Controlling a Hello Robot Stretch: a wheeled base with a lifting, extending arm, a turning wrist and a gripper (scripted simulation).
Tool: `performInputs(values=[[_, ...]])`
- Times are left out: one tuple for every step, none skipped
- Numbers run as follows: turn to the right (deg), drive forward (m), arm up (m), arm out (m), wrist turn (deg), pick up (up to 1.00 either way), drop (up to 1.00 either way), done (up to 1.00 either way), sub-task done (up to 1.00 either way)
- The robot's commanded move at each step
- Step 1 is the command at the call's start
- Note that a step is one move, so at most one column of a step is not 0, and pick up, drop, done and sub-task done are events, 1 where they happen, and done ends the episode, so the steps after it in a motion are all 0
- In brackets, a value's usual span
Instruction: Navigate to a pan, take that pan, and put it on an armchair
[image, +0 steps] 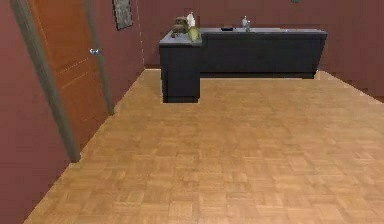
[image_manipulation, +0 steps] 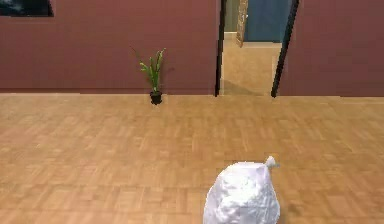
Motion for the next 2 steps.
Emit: performInputs(values=[[15.0, 0.0, 0.0, 0.0, 0.0, 0.0, 0.0, 0.0, 0.0], [0.0, 1.0, 0.0, 0.0, 0.0, 0.0, 0.0, 0.0, 0.0]])
